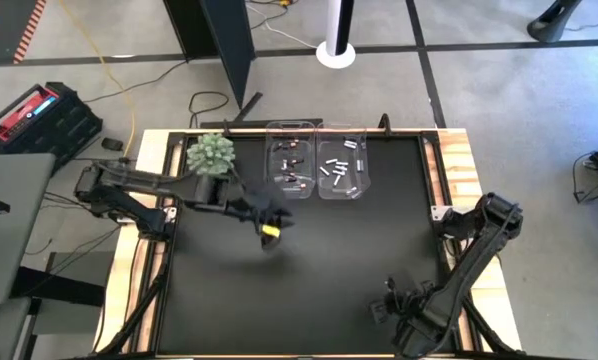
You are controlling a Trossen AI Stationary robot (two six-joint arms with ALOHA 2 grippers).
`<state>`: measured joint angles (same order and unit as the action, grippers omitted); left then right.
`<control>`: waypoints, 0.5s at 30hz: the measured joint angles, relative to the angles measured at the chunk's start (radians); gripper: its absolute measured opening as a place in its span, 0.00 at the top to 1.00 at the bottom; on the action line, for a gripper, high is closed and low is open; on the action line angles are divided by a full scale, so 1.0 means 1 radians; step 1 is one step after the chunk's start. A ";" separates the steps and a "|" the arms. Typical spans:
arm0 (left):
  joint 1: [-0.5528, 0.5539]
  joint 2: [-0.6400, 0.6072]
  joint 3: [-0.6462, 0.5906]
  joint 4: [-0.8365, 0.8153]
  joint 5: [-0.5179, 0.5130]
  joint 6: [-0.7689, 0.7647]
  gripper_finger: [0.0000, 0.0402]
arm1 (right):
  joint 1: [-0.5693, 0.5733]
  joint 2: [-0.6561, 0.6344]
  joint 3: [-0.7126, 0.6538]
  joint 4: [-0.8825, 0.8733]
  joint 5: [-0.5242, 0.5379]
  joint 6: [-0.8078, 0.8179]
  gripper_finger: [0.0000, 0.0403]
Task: Sort batteries
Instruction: Put the white battery into the right transparent bin
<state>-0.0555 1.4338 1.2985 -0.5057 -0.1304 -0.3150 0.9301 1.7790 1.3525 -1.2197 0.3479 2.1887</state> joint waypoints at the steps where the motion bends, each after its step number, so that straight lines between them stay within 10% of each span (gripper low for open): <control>1: -0.023 0.003 -0.008 -0.001 0.002 -0.001 0.70 | 0.000 0.000 0.000 -0.010 -0.015 0.000 0.74; 15: -0.160 0.008 -0.041 -0.053 0.002 -0.063 0.70 | -0.021 0.000 0.000 -0.030 -0.080 0.003 0.73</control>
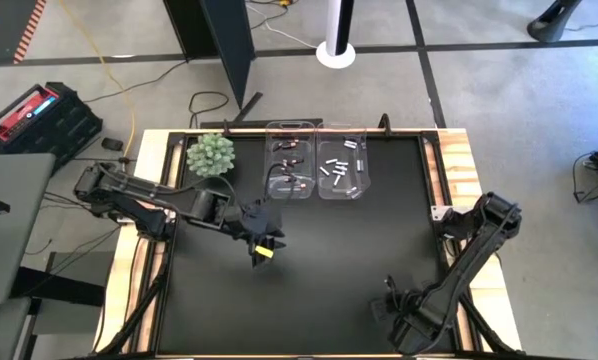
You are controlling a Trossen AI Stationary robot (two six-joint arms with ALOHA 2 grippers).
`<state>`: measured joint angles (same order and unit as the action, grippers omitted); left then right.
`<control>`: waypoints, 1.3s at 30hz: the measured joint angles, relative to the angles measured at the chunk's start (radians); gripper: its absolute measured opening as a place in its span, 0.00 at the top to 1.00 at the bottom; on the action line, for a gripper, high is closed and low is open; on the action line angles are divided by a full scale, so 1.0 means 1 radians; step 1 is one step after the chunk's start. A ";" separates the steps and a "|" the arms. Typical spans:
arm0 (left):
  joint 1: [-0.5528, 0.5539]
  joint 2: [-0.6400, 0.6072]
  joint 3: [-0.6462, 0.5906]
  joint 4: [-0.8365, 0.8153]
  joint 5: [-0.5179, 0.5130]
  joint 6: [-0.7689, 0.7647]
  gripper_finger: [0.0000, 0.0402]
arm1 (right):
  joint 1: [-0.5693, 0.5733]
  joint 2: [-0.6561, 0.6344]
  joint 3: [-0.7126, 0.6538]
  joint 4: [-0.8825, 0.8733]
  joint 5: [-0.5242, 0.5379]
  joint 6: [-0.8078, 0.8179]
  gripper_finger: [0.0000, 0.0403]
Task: Sort batteries
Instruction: Put the white battery into the right transparent bin
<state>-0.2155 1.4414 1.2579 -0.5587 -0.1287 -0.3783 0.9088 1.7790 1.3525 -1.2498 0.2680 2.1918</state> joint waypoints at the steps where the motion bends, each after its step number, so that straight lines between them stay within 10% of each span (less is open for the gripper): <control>1: -0.001 0.000 0.000 -0.004 0.000 -0.013 0.70 | 0.001 0.001 0.000 -0.001 -0.026 0.001 0.73; 17: -0.004 0.000 0.000 -0.123 0.001 0.000 0.70 | -0.016 0.125 0.000 0.008 -0.362 0.091 0.73; 39: -0.004 0.000 0.001 -0.132 0.001 0.029 0.70 | -0.013 0.240 0.000 0.038 -0.332 0.088 0.73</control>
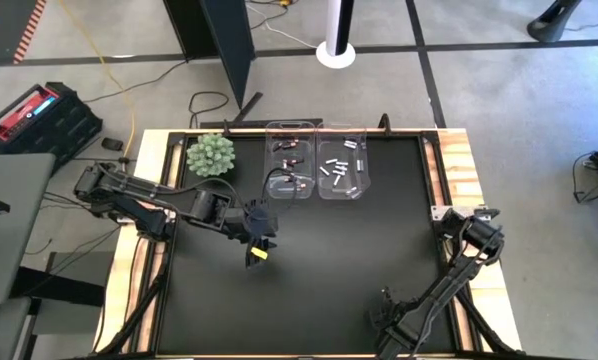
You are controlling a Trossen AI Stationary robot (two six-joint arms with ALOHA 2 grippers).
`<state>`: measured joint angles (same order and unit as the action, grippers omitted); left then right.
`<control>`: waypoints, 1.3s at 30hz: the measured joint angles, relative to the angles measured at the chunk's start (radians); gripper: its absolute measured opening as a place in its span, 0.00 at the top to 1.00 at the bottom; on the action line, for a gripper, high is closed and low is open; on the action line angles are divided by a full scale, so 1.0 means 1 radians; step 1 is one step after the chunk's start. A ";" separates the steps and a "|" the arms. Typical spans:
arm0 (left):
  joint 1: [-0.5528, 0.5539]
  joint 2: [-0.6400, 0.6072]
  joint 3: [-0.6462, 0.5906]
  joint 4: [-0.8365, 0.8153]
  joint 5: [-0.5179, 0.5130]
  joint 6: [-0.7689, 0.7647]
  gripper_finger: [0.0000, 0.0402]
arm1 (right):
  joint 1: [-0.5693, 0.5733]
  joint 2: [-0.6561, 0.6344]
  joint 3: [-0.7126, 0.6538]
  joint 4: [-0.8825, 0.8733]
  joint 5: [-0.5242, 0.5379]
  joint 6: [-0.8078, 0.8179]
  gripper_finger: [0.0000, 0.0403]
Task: Sort batteries
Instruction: Put the white battery into the right transparent bin
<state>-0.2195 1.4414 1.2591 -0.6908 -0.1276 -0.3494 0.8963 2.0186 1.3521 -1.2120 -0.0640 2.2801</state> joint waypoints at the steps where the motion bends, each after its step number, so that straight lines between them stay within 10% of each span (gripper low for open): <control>1: 0.000 0.000 0.000 0.001 0.000 -0.001 0.70 | 0.000 0.000 0.000 0.001 0.012 -0.003 0.73; 23: 0.000 0.000 0.000 0.000 0.000 -0.040 0.70 | -0.016 -0.015 -0.089 0.150 0.087 -0.045 0.95; 39: 0.000 0.000 0.000 0.003 0.000 -0.040 0.70 | -0.025 -0.005 -0.005 -0.018 0.147 -0.140 0.93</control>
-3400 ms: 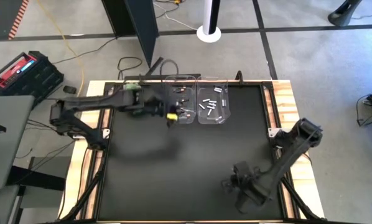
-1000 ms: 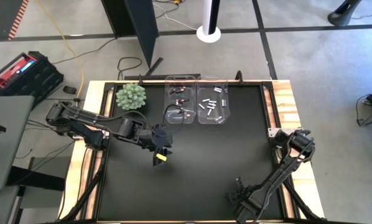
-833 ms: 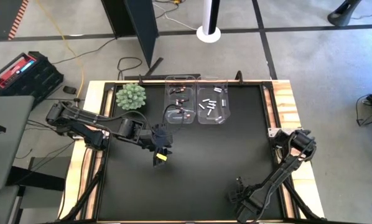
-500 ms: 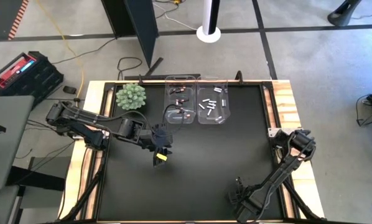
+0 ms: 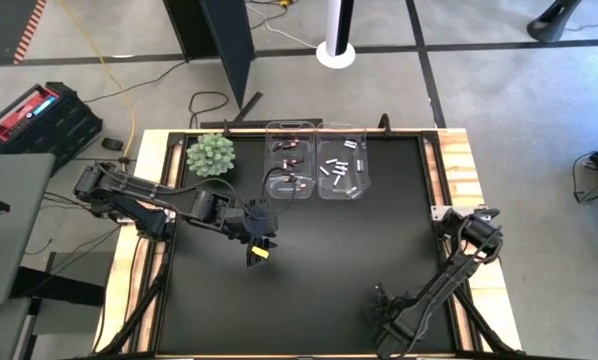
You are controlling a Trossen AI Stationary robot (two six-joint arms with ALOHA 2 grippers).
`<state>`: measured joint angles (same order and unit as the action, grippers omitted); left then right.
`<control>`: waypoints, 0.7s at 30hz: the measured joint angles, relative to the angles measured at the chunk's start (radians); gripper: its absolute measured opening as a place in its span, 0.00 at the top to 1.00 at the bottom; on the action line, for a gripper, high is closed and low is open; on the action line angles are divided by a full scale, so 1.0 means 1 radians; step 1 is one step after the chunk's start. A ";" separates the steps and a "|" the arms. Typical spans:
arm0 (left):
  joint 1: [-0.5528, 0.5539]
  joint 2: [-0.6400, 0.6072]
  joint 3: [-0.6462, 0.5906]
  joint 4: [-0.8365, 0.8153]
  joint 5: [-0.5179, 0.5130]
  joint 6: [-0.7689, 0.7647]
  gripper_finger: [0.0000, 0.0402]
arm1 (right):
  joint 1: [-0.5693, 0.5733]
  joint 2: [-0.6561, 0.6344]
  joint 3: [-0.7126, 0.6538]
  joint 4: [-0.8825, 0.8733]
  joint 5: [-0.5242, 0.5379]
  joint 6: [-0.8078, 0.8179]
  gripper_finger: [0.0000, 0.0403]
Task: Sort batteries
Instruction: Put the white battery into the right transparent bin
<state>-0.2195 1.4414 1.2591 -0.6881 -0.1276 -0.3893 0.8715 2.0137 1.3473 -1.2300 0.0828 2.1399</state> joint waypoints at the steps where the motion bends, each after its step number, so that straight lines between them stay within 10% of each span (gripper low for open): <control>1: 0.000 0.000 0.000 0.002 0.000 0.000 0.70 | 0.001 0.000 -0.001 -0.008 0.003 -0.001 0.93; 21: 0.001 0.000 0.000 0.002 -0.034 0.023 0.70 | -0.125 -0.013 0.000 -0.014 0.289 -0.227 0.93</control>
<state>-0.2188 1.4414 1.2591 -0.6865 -0.1620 -0.3660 0.7465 2.0003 1.3472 -1.2443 0.3715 1.9132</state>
